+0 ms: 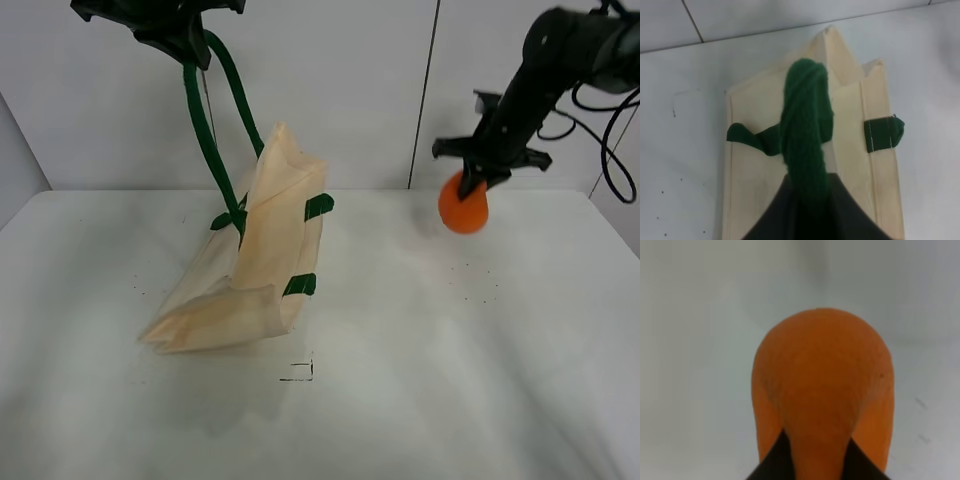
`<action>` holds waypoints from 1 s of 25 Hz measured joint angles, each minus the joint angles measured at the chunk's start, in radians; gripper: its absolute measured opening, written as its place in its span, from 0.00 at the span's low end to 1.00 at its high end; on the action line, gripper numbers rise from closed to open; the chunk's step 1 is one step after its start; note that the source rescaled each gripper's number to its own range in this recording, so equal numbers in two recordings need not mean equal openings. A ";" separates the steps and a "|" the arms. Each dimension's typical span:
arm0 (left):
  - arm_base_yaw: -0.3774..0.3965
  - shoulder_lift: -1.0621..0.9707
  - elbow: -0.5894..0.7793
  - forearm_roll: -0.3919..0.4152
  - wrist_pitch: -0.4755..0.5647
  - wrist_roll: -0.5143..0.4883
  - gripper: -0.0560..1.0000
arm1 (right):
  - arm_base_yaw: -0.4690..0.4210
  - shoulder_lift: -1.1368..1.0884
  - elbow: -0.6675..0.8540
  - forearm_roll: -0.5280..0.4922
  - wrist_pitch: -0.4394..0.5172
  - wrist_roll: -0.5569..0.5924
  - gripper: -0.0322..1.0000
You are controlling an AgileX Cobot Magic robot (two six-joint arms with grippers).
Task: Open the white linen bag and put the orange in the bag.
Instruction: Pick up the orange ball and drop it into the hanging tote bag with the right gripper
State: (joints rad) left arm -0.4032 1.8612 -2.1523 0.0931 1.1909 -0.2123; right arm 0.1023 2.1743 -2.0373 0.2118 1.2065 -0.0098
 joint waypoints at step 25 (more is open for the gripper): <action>0.000 -0.017 0.000 0.000 0.000 0.000 0.05 | 0.425 0.221 -0.173 0.323 -0.177 0.010 0.21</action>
State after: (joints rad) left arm -0.4032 1.8441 -2.1523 0.0931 1.1909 -0.2123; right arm 0.5273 2.3949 -2.2098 0.5351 1.0297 0.0000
